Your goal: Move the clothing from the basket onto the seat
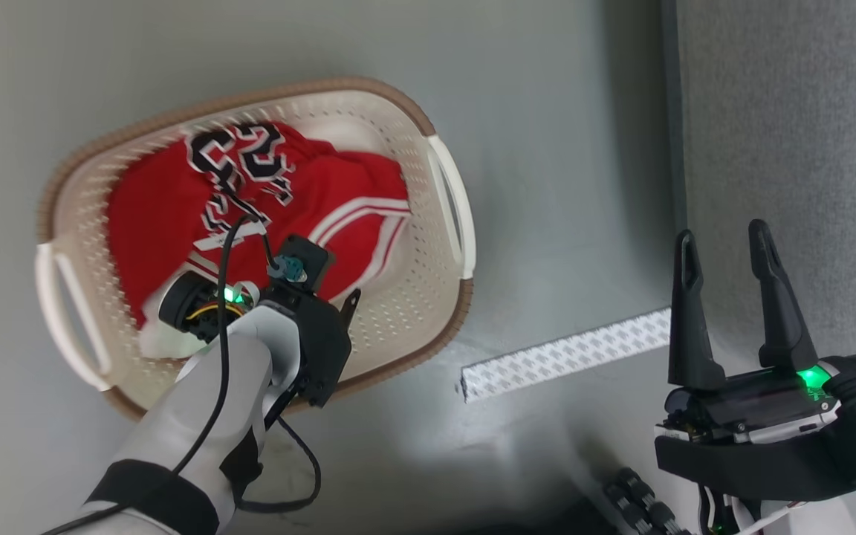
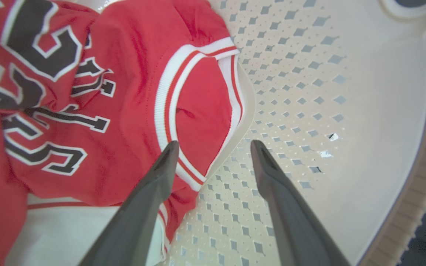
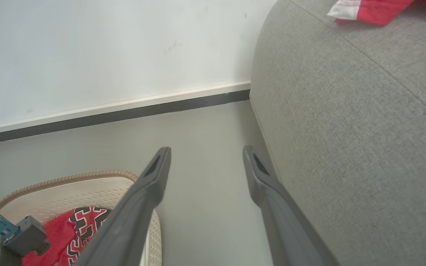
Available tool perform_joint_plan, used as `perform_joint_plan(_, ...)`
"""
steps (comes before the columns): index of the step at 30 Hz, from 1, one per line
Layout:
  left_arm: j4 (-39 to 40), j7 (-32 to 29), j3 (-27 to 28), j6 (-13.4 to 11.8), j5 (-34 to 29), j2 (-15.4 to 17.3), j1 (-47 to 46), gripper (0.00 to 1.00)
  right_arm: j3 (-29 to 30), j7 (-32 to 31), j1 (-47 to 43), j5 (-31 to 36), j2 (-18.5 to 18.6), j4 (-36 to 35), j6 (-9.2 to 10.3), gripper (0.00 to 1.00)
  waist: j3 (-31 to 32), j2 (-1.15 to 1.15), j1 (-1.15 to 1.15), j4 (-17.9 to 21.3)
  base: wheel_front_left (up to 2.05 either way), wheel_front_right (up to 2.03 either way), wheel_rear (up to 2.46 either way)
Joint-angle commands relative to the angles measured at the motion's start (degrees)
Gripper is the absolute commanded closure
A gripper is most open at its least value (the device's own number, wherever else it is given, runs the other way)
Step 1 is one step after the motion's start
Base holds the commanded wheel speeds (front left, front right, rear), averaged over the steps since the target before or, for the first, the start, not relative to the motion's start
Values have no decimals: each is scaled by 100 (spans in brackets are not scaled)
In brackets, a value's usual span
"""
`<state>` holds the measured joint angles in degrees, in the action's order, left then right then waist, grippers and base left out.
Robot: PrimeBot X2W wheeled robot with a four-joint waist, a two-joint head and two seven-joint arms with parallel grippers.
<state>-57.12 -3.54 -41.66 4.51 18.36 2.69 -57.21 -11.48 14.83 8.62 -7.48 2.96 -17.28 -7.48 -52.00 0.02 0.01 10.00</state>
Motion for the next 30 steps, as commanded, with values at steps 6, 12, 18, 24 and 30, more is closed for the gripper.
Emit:
perform_joint_plan(6,-79,125,-232,-416,327,41,-213,0,-60,45,-129,-107,-13,-44,-2,0,-322,-2,-1,318,0,0,0)
perform_joint_plan(12,-468,179,-355,-858,393,38,-424,0,-52,45,-247,-213,-13,-217,-2,0,-396,-2,-1,467,0,0,0)
perform_joint_plan(18,-937,205,-493,-1181,280,37,-571,0,-80,46,-457,-276,-13,-351,-2,0,-407,-2,-1,560,0,0,0)
perform_joint_plan(24,-1349,339,-687,-1298,114,35,-650,71,-93,47,-646,-330,-14,-437,-2,0,-407,-2,-1,646,0,0,0)
perform_joint_plan(30,-1548,445,-896,-1576,-57,102,-681,100,-41,36,-844,-342,-14,-550,-2,0,-374,-2,-1,652,0,0,0)
